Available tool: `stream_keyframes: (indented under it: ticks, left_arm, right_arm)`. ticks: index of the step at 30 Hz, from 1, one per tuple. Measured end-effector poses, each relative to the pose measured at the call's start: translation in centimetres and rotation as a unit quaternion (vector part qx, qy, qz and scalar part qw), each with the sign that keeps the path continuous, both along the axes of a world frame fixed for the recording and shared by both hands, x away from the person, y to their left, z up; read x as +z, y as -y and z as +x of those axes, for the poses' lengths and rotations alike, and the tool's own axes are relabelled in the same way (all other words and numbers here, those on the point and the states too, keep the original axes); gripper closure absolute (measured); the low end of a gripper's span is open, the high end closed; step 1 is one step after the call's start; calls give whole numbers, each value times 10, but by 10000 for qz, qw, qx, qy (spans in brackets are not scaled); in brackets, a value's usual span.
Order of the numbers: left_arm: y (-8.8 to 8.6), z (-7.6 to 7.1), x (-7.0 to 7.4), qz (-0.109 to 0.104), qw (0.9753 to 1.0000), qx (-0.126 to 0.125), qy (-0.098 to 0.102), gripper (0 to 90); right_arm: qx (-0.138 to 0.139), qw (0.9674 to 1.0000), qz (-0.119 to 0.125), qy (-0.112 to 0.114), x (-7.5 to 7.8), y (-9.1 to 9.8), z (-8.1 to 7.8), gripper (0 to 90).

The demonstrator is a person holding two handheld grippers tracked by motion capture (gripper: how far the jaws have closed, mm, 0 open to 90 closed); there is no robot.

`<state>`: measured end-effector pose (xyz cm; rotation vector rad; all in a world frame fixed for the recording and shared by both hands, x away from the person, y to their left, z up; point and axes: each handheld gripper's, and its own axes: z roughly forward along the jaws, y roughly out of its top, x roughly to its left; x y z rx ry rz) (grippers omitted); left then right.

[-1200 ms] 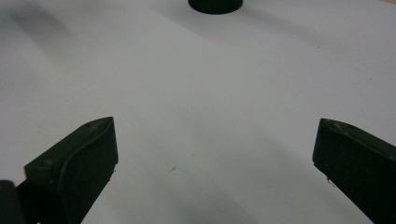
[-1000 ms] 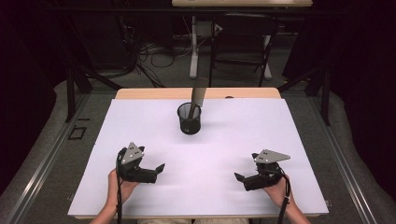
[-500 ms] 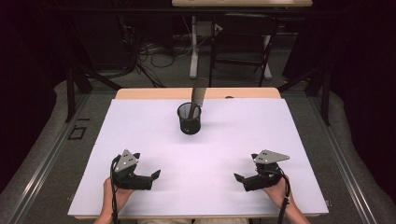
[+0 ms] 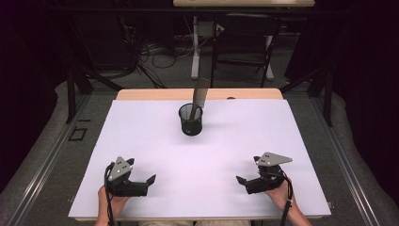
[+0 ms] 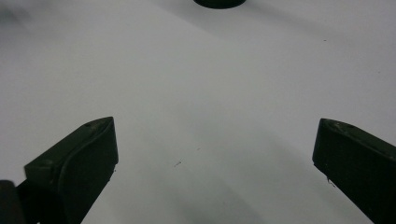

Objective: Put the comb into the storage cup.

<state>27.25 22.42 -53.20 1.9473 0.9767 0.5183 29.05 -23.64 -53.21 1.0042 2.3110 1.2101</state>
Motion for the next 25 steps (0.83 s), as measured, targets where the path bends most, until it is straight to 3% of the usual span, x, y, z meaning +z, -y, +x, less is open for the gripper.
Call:
stream_keyframes:
  ticks: [8,12,25]
  left_arm:
    - [-5,-4,-1,-4,10000,47,59,0]
    - [-5,-5,-2,-6,9999,55,86,0]
    - [-7,-9,-4,80,9999,52,125,0]
  right_arm:
    - [23,10000,-48,74,1,-4,-9,0]
    - [-63,9999,32,119,-2,5,-17,0]
    - [-27,9999,62,125,-1,5,-20,0]
